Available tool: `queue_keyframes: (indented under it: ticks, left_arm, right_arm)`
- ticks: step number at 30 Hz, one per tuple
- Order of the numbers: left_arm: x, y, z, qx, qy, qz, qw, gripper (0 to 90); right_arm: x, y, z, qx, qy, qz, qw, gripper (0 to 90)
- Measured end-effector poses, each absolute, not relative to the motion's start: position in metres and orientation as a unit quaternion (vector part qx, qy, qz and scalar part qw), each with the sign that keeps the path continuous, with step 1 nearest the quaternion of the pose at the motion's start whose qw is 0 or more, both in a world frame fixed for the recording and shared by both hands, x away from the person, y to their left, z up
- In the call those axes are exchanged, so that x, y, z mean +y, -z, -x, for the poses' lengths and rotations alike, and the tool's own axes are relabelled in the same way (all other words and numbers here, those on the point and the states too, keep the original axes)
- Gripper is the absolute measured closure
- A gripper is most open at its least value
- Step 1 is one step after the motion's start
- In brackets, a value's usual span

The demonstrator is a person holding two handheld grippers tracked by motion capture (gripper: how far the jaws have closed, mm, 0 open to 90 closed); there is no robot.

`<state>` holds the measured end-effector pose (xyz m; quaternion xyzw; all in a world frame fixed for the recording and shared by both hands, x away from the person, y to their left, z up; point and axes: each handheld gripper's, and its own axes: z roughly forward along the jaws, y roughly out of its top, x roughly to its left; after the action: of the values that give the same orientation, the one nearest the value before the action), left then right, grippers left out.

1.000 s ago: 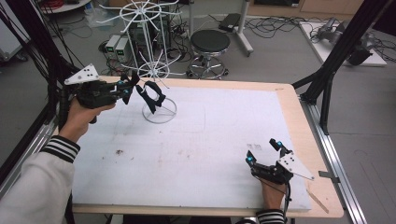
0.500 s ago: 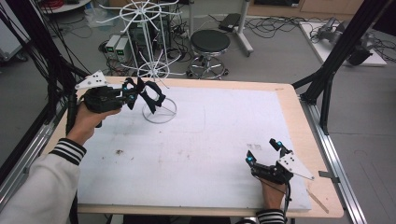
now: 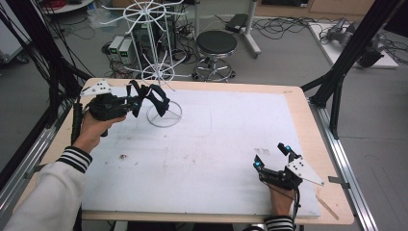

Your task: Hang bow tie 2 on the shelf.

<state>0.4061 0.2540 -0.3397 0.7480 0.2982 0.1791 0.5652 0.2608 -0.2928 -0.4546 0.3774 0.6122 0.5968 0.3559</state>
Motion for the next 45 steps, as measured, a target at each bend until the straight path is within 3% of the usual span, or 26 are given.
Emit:
queue_keyframes:
  ticks: [11,12,14,17,22,35,45]
  left_arm:
    - [0.254,0.351,-0.41,0.312,-0.178,-0.74,0.569,73.7]
    - [0.254,0.351,-0.41,0.317,-0.178,-0.736,0.571,66.8]
    - [0.254,0.352,-0.409,0.327,-0.162,-0.735,0.571,40.8]
    - [0.255,0.351,-0.401,0.324,-0.154,-0.735,0.576,18.4]
    - [0.258,0.354,-0.379,0.306,-0.202,-0.726,0.582,6.2]
    - [0.275,0.391,-0.318,0.284,-0.273,-0.682,0.616,6.2]
    - [0.283,0.439,-0.288,0.29,-0.29,-0.667,0.622,6.2]
  right_arm:
    - [-0.293,0.455,-0.26,0.611,-0.596,-0.377,0.358,3.3]
    - [-0.293,0.455,-0.26,0.611,-0.597,-0.379,0.357,3.3]
    - [-0.293,0.455,-0.26,0.611,-0.596,-0.378,0.359,3.3]
    - [-0.292,0.455,-0.261,0.613,-0.594,-0.375,0.362,3.3]
    - [-0.292,0.455,-0.26,0.614,-0.594,-0.378,0.357,3.3]
    - [-0.292,0.454,-0.261,0.616,-0.592,-0.375,0.361,3.3]
    - [-0.291,0.454,-0.261,0.617,-0.59,-0.374,0.362,3.3]
